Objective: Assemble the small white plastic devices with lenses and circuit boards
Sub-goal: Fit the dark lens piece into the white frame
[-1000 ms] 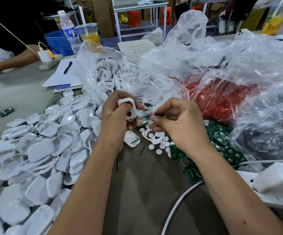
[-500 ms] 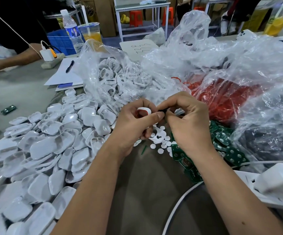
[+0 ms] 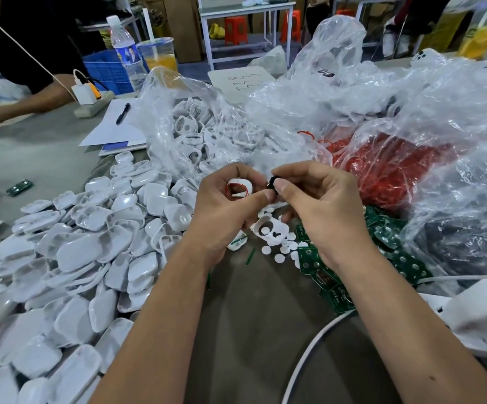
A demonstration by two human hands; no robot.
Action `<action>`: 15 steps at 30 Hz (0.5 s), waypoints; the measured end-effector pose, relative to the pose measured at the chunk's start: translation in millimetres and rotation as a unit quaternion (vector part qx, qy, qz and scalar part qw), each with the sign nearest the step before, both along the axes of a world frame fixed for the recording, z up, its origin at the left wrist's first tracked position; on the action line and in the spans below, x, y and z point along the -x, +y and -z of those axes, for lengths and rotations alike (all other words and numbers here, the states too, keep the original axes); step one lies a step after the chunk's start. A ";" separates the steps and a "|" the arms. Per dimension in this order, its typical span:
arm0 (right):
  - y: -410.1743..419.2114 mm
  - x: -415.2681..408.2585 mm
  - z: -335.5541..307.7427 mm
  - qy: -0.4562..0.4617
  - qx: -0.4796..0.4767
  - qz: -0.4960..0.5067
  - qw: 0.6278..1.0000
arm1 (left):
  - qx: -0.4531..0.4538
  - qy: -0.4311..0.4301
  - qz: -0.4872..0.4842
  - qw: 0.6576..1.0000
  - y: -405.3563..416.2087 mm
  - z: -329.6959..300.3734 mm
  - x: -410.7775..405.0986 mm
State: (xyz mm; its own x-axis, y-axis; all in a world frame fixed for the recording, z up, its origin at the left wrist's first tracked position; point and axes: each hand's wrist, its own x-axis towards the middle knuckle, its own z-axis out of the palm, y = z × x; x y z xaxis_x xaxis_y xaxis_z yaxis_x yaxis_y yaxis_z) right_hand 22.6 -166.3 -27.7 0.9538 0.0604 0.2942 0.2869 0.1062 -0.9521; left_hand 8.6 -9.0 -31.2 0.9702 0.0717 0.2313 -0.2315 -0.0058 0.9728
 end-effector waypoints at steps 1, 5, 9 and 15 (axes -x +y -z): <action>-0.2 -0.2 -0.2 0.006 -0.005 0.003 1.000 | -0.005 0.003 -0.001 1.000 0.4 0.4 0.2; -2.7 -1.9 -1.9 0.035 -0.037 0.025 0.998 | 0.027 0.057 0.019 0.998 0.0 -1.0 -1.3; -4.2 -4.5 -0.8 0.059 -0.053 0.020 0.997 | 0.060 0.092 0.051 0.993 5.9 1.3 -5.4; -4.4 -8.1 5.2 0.064 0.007 -0.001 0.998 | 0.009 0.035 0.047 0.998 11.3 0.8 -4.8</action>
State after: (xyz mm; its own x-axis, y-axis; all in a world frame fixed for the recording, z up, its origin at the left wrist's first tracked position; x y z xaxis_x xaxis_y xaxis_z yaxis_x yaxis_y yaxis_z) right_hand 30.6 -170.7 -32.9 0.9835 0.0654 0.1688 0.1625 0.0927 -0.9824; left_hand 13.5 2.3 -32.0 0.9866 -0.0163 0.1622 -0.1617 0.0303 0.9864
